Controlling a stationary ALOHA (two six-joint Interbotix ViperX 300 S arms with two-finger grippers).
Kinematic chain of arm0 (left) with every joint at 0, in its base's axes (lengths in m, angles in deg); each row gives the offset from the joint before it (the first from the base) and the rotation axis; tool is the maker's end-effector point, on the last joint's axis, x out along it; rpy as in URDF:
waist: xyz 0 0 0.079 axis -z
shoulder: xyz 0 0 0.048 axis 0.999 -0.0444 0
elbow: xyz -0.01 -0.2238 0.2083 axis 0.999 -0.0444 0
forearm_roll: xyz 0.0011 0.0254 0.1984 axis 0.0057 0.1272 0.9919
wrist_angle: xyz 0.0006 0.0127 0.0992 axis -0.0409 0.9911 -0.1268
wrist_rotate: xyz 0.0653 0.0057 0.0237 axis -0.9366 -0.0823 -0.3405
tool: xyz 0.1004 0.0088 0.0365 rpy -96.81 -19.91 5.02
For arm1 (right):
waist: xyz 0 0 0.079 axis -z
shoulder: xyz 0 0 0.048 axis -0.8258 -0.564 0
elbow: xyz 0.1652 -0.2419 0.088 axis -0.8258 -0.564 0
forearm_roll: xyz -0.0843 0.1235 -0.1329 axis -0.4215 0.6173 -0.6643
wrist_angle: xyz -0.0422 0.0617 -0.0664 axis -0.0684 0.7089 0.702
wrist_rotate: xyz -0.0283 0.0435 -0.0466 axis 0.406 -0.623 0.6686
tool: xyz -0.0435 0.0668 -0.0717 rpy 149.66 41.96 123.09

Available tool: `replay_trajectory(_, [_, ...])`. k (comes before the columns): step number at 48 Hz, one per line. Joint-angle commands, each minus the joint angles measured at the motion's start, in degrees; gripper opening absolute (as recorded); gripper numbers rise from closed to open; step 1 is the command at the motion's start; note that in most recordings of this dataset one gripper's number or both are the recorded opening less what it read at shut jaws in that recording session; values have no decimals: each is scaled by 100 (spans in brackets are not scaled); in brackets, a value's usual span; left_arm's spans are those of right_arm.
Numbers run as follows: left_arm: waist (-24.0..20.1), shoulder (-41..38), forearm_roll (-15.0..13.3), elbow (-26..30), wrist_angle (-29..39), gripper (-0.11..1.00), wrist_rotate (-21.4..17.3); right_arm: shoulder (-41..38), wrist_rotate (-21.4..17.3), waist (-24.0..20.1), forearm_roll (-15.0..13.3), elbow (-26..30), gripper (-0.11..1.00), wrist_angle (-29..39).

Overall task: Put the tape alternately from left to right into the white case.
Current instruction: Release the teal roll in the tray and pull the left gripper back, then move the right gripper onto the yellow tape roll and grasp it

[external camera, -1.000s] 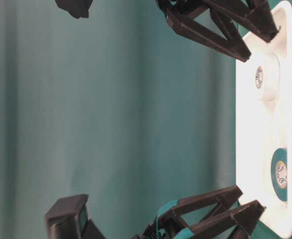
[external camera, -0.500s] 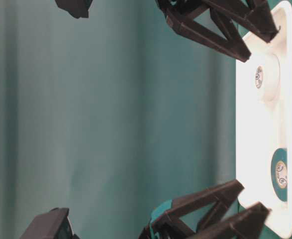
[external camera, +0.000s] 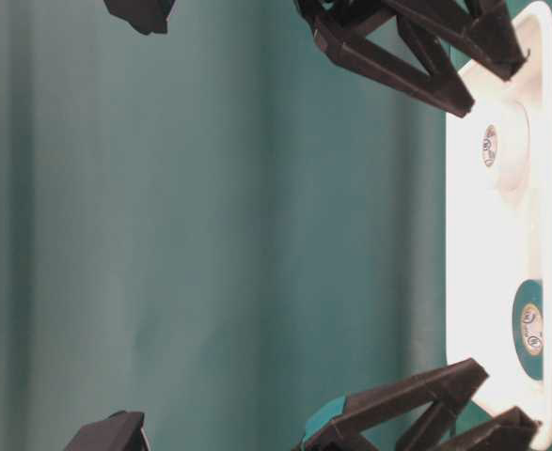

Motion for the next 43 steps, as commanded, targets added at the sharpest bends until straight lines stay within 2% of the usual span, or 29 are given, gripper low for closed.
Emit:
replay_trajectory(1, [26,123,-18,62,-53,93,18,35,0,-18,18,62,78,-53])
replay_trajectory(22, [26,97,-18,70,-53,93,26,35,-9,-158,18,97,78,-53])
replay_trajectory(43, [26,79,-18,79,-53,93,18,35,-308,-826,18,105,78,-53])
